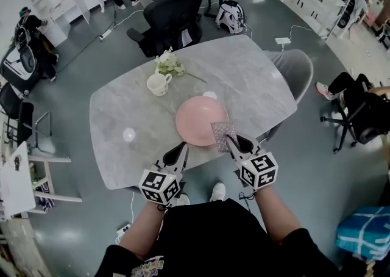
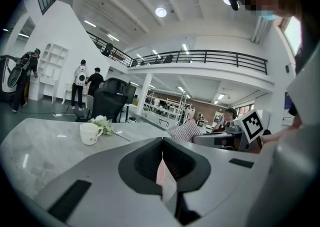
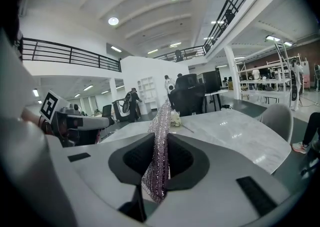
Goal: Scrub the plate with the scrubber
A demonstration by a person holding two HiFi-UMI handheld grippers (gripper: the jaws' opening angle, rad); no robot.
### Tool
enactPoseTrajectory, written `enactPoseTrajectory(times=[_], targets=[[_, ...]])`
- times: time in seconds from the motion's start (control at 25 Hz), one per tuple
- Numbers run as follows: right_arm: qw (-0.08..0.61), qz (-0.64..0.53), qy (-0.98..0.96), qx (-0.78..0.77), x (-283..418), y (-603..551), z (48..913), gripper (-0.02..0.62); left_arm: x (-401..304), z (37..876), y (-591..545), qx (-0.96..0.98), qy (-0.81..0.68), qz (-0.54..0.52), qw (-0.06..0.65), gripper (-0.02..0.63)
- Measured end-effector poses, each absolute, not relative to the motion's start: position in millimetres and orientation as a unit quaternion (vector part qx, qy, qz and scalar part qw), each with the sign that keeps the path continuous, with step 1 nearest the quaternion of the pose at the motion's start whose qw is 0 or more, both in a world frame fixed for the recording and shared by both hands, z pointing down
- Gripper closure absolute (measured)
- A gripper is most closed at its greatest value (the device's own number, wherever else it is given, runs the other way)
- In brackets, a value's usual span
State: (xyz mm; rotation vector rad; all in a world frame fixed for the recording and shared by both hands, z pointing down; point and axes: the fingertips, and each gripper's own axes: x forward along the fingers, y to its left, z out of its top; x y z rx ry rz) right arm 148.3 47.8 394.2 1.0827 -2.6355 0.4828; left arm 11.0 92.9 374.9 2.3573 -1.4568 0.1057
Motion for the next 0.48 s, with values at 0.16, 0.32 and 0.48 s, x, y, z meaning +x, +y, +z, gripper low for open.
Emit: enactPoseTrajectory(times=[0.16, 0.32, 0.48], targets=[[0.121, 0.174, -0.897, 0.389, 131.1, 70.6, 396.0, 0.523, 3.0, 374.5, 108.2, 0.853, -0.488, 0.049, 0.18, 0.588], [0.121, 0.176, -0.886, 0.412, 112.1, 91.1, 400.2, 0.523, -11.6, 379.8, 120.4, 0.868, -0.459, 0.05, 0.184, 0.588], [0.12, 0.175, -0.875, 0.436, 100.0, 115.4, 394.9, 0.523, -23.7, 380.8, 135.1, 0.879, -0.436, 0.05, 0.188, 0.588]])
